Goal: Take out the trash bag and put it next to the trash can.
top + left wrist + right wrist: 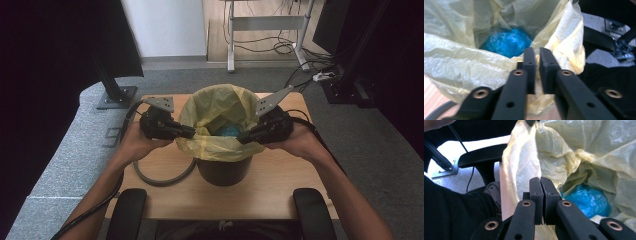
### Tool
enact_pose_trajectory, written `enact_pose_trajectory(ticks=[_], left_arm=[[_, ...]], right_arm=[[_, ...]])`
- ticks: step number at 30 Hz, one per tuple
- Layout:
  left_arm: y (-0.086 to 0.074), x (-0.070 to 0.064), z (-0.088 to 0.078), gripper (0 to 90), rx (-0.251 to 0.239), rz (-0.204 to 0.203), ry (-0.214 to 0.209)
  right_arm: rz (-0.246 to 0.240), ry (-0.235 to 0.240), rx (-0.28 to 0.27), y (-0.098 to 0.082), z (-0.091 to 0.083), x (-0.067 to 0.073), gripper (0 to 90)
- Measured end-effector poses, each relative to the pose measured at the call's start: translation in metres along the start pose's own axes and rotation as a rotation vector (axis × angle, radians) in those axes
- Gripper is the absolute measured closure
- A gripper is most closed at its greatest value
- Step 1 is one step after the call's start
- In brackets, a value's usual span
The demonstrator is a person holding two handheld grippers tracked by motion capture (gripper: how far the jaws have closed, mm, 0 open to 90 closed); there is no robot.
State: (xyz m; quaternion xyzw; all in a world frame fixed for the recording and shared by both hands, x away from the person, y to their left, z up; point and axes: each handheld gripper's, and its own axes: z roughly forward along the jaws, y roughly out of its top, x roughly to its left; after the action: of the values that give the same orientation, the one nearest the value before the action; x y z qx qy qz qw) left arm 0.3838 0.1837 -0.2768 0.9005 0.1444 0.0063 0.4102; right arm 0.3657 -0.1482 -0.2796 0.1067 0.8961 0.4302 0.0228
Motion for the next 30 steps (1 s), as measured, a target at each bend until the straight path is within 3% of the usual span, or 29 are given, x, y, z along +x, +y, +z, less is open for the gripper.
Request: enact_pose_trajectory(ticks=[4, 7, 10, 13, 16, 18, 21, 23, 26, 30], left_arm=[[0.007, -0.005, 0.001, 53.1, -0.041, 0.021, -0.04], [0.013, -0.007, 0.008, 44.0, -0.021, 0.031, -0.027], [0.018, -0.004, 0.017, 43.2, 0.004, 0.025, -0.015], [0.023, 0.0, 0.024, 53.7, 0.031, 0.024, -0.013], [0.027, 0.002, 0.028, 76.8, 0.043, 0.034, -0.043], [0.03, 0.005, 0.027, 87.8, 0.041, 0.036, -0.032], [0.031, 0.011, 0.021, 89.6, 0.019, 0.008, 0.0], [0.031, 0.015, 0.015, 89.7, -0.001, -0.009, 0.017], [0.029, 0.022, 0.007, 89.7, -0.024, -0.031, 0.047], [0.025, 0.031, -0.004, 89.7, -0.051, -0.071, 0.092]], right_arm=[[0.009, -0.025, -0.011, 0.007, 0.0, -0.008, 88.1], [0.011, -0.049, -0.016, 0.012, 0.0, -0.014, 88.5], [0.009, -0.069, -0.034, 0.017, 0.001, -0.018, 88.5], [0.01, -0.085, -0.044, 0.022, 0.002, -0.021, 88.5], [0.007, -0.088, -0.039, 0.027, 0.004, -0.024, 88.4], [0.003, -0.081, -0.032, 0.027, 0.005, -0.024, 83.2], [0.012, -0.088, -0.005, 0.025, 0.006, -0.023, 61.6], [0.007, -0.104, 0.012, 0.021, 0.005, -0.022, 54.7], [0.026, -0.125, 0.003, 0.012, -0.002, -0.024, 49.5], [0.068, -0.17, -0.014, 0.0, -0.013, -0.032, 49.2]])
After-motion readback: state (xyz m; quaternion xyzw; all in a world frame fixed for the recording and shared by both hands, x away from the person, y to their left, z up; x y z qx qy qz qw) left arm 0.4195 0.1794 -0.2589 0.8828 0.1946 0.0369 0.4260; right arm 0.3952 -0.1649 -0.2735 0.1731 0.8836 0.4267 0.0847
